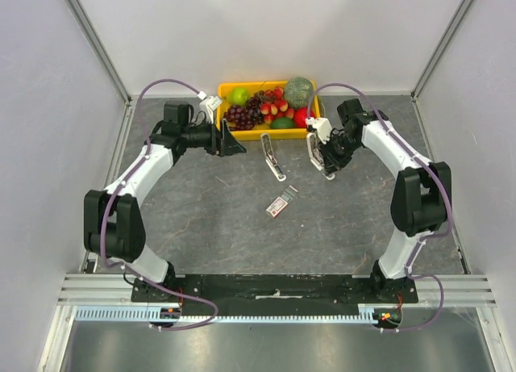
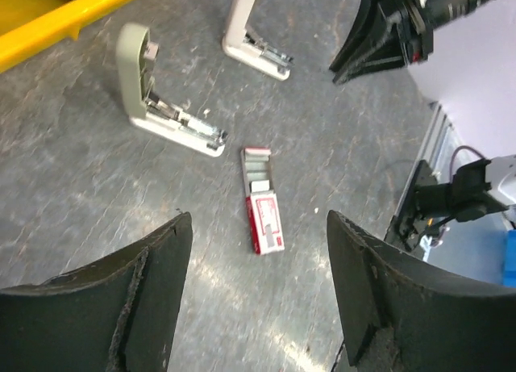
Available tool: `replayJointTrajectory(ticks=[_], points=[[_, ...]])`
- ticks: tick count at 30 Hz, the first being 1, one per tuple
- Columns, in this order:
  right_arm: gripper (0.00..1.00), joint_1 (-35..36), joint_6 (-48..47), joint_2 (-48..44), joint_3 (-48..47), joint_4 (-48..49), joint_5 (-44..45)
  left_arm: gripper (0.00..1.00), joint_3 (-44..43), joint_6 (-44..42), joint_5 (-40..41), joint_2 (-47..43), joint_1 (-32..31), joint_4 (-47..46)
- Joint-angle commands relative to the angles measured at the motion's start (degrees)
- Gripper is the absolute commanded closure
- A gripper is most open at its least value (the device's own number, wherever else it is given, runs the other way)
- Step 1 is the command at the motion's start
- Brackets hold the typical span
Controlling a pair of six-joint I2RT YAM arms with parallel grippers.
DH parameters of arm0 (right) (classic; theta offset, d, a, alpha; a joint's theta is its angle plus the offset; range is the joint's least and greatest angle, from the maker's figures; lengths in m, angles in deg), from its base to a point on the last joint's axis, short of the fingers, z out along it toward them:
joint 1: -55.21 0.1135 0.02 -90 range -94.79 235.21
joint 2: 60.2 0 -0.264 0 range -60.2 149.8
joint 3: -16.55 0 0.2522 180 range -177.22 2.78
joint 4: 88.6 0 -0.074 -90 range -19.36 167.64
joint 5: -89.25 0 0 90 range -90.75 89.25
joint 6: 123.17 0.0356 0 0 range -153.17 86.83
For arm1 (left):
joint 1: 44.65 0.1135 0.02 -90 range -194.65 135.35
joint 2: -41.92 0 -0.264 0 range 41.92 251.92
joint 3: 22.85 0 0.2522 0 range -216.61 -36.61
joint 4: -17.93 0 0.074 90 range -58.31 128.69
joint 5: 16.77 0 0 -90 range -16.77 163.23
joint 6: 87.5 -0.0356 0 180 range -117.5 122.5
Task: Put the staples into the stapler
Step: Install the staple into the stapler.
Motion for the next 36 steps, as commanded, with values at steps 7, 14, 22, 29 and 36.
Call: replayJointTrajectory(ticks=[7,14,22,29,36], points=[[0.95,-2.69,5.65,7.46,-8.29,-5.44,3.44,0.25,5.14,-12.11,8.3,-10.27,1.47,7.37],[0.95,-2.87,5.65,10.9,-10.5,-6.85,5.37,0.25,7.07,-12.57,8.39,-12.29,1.56,6.85],[0.94,-3.22,6.0,13.98,-12.52,-7.55,7.48,0.24,8.13,-12.22,8.22,-12.56,1.64,5.88],[0.95,-3.13,6.44,14.94,-13.84,-7.47,9.33,0.24,8.92,-12.13,8.57,-13.17,1.64,4.91],[0.95,-3.22,6.7,15.91,-14.72,-7.29,9.86,0.24,9.27,-12.04,8.3,-13.0,1.64,4.47]])
